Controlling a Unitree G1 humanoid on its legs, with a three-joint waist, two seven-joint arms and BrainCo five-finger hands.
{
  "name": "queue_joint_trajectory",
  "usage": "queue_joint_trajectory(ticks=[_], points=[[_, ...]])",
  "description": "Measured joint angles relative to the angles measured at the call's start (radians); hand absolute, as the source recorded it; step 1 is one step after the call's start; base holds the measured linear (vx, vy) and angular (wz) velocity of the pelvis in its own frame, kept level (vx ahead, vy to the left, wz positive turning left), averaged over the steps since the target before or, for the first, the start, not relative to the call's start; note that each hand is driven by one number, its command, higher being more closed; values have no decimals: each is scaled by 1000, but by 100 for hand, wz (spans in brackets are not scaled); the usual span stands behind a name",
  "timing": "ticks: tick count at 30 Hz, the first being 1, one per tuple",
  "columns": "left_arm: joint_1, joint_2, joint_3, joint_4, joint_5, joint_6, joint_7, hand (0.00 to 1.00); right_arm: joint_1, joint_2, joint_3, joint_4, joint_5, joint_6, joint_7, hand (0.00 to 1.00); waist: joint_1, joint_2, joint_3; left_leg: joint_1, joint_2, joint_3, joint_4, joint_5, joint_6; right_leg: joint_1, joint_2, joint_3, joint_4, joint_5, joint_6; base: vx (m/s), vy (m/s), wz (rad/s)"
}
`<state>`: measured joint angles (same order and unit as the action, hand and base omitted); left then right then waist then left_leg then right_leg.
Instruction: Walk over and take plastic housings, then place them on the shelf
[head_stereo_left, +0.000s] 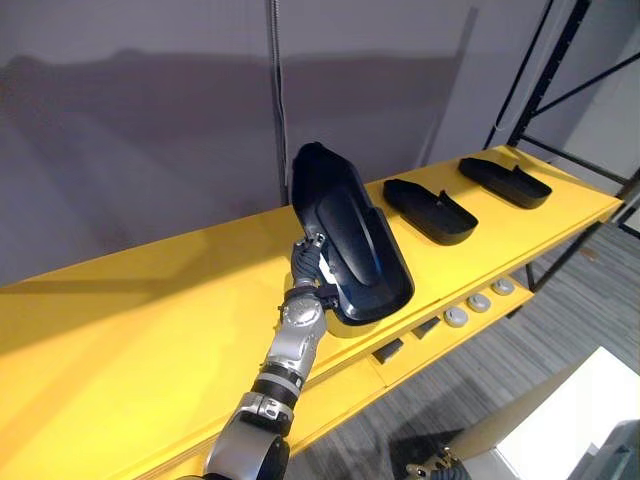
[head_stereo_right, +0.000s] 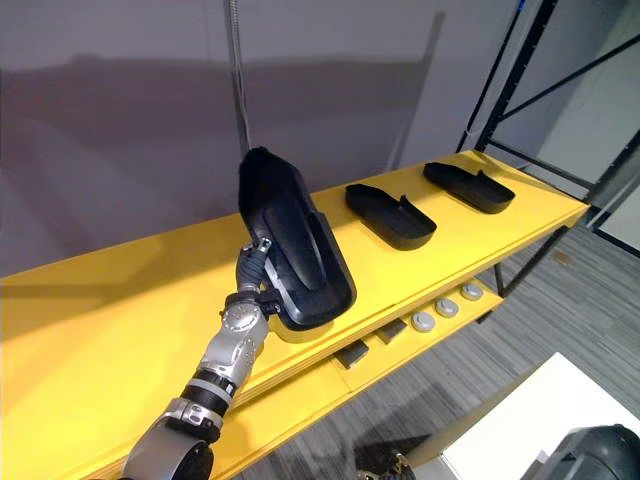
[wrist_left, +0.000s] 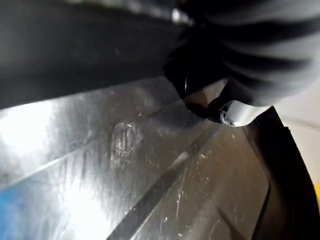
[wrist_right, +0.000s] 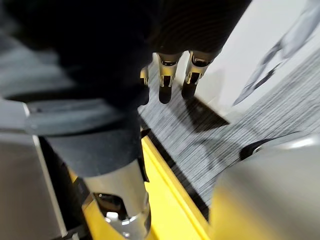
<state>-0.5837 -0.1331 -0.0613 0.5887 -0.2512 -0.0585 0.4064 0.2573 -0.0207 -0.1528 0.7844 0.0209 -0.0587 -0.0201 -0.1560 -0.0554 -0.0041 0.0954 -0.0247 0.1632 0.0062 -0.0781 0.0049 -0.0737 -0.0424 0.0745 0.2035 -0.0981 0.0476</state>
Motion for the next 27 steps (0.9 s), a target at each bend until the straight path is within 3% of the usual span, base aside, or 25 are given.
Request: queue_joint_trajectory(ticks=[13, 14, 24, 27], points=[[-35, 3, 76, 111, -40, 33, 1, 100, 10, -3, -1, -1, 0, 0, -1, 0, -24, 0, 0, 4, 4, 14, -18, 7, -11, -14, 7, 11, 4, 0, -1, -7, 7, -3], [-40, 4, 76, 123, -38, 34, 0, 0, 10, -3, -1, -1, 0, 0, -1, 0, -24, 0, 0, 4, 4, 20, -19, 7, -11, -15, 8, 16, 4, 0, -1, -23, 23, -9], [-88, 14, 128, 215, 49, 74, -11, 0, -6, -6, -1, 0, 1, 0, 0, 0, -30, 8, 7, -4, 3, 25, -22, 9, -13, -32, 10, 24, 12, 0, 0, -5, 5, -1], [-89, 17, 169, 218, 48, 76, -11, 0, -30, -6, -2, 23, 1, 0, 0, 0, -47, 12, 9, -3, 3, 25, -25, 14, -20, -31, 10, 22, 12, 1, -2, 0, 0, 0]])
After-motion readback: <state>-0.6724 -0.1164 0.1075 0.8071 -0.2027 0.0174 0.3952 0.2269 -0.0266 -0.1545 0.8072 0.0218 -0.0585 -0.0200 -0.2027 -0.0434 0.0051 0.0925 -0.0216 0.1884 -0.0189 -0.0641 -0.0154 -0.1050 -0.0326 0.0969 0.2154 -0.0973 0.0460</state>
